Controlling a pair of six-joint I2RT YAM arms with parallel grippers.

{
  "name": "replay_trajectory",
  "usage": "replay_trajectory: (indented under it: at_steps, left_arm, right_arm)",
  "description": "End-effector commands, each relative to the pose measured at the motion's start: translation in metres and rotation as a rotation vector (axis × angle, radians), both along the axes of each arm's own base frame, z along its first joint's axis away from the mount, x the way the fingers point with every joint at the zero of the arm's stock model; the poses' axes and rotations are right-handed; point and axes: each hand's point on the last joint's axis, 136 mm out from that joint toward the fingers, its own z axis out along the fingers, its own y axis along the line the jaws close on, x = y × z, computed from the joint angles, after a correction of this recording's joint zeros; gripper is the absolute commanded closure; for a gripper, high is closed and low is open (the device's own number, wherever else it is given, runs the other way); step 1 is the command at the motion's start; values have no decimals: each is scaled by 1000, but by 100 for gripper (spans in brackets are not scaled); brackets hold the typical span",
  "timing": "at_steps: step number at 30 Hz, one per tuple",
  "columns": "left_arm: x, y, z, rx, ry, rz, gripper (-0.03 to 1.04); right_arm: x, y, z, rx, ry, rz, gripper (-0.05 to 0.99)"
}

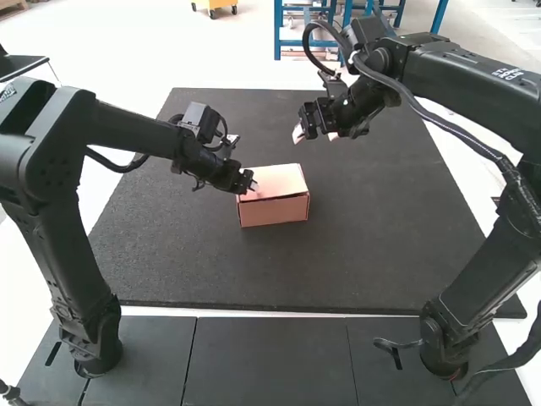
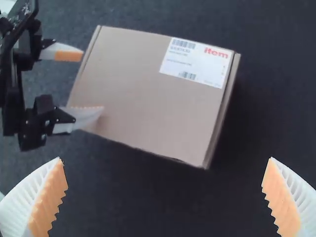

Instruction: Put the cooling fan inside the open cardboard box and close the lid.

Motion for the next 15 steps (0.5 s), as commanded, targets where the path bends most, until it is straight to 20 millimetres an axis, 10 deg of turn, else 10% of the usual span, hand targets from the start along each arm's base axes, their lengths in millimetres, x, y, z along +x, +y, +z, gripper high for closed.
replay_trajectory:
  at_steps: [1, 7, 15]
  left_arm:
    - [10, -6, 54, -55, -111, 21, 5]
    - [14, 3, 137, -159, -303, 92, 5]
    - [16, 43, 162, -182, -481, 193, 5]
  right_arm:
    - [4, 5, 18, 44, -48, -1, 3]
    - [9, 5, 26, 56, -99, -6, 3]
    - [49, -24, 59, 203, -351, -192, 3]
